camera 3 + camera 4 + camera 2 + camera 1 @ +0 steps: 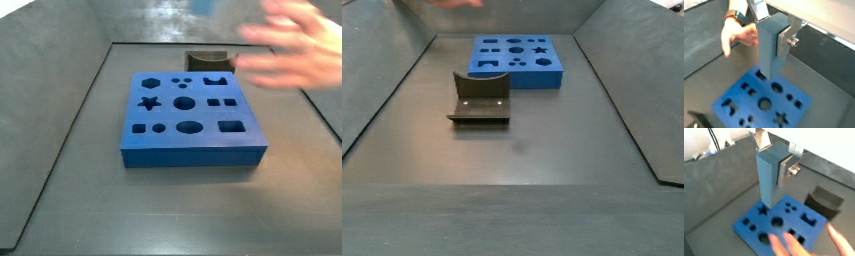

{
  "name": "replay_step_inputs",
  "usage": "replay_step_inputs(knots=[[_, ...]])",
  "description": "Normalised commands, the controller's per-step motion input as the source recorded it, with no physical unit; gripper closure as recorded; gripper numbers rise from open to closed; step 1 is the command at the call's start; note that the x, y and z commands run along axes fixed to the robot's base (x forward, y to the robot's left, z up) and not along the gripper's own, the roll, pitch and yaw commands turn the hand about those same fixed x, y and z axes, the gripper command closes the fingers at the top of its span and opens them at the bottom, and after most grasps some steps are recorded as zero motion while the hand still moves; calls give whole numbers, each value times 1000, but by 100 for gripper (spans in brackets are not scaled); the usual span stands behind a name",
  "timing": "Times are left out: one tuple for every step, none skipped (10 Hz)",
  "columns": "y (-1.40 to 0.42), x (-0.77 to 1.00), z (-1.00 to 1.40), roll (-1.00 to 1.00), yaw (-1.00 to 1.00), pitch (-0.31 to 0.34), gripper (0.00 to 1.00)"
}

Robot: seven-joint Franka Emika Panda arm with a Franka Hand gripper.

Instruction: Insert the rectangle object.

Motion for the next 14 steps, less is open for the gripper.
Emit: replay_step_inputs(knots=[[118, -790, 264, -41, -36, -33, 100], [73, -490, 169, -59, -19, -30, 100], [26, -206, 52, -51, -15, 4, 100], [0, 0, 0, 0, 0, 0, 0], [0, 0, 0, 0, 0, 0, 100], [-34, 0, 0, 36, 0, 0, 100], [-14, 0, 0, 7, 0, 0, 100], [0, 297, -271, -23, -11, 100, 100], [-83, 554, -849, 40, -131, 0, 100], [120, 271, -677, -1, 0, -23, 100], [-54, 671, -726, -4, 0, -19, 100], [-286, 1000, -646, 0, 0, 0, 100], [-269, 1000, -634, 0, 0, 0, 100], [-229, 1000, -640, 0, 0, 0, 100]])
